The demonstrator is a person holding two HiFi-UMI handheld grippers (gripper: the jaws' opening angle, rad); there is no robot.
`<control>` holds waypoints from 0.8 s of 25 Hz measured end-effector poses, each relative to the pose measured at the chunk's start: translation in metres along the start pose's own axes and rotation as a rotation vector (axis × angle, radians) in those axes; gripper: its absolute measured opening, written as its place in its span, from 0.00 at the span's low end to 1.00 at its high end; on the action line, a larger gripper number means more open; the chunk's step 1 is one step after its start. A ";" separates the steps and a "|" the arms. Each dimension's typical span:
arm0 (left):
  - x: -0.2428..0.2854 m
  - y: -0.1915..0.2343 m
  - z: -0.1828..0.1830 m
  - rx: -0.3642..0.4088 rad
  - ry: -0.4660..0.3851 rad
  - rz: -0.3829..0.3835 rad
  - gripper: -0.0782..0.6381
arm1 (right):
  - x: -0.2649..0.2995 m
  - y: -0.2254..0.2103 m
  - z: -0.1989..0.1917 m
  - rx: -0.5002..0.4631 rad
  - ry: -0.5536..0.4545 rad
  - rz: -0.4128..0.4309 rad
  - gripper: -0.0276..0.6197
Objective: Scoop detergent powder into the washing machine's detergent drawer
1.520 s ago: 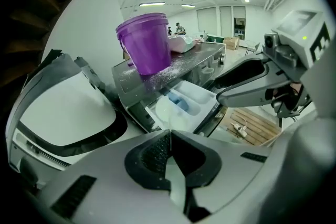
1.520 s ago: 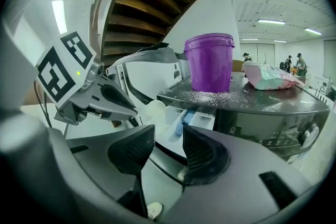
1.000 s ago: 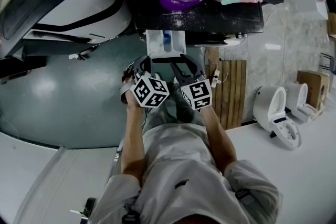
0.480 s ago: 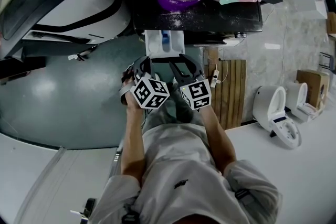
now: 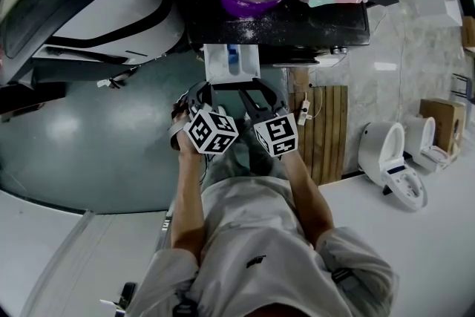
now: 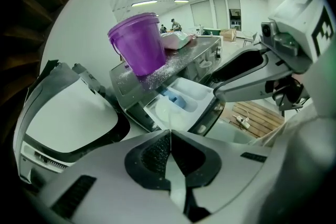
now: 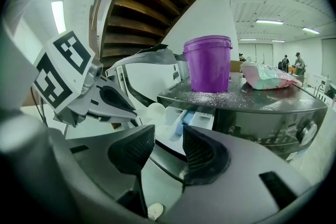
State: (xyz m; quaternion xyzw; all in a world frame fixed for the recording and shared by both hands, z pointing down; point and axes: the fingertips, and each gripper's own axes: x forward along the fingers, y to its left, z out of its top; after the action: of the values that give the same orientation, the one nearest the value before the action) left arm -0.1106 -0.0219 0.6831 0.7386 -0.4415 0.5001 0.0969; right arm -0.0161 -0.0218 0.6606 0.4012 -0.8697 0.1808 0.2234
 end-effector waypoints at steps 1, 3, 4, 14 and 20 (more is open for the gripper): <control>-0.001 0.000 0.001 0.002 0.001 0.001 0.13 | 0.000 0.000 0.000 0.000 0.000 -0.001 0.30; -0.003 0.001 0.001 -0.004 0.000 0.003 0.13 | -0.001 -0.001 0.001 -0.002 -0.001 -0.002 0.30; -0.002 0.000 0.001 -0.008 0.001 0.002 0.13 | -0.001 -0.001 0.001 -0.002 -0.001 -0.003 0.30; 0.000 -0.001 0.000 -0.026 -0.013 -0.007 0.13 | -0.002 0.000 0.000 -0.008 0.006 -0.013 0.30; -0.008 0.003 0.003 -0.087 -0.082 0.005 0.13 | -0.007 -0.001 0.002 -0.010 0.001 -0.031 0.30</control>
State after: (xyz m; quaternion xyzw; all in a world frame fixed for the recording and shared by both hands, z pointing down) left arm -0.1121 -0.0211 0.6739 0.7525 -0.4680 0.4502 0.1096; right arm -0.0120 -0.0194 0.6550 0.4136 -0.8641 0.1731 0.2289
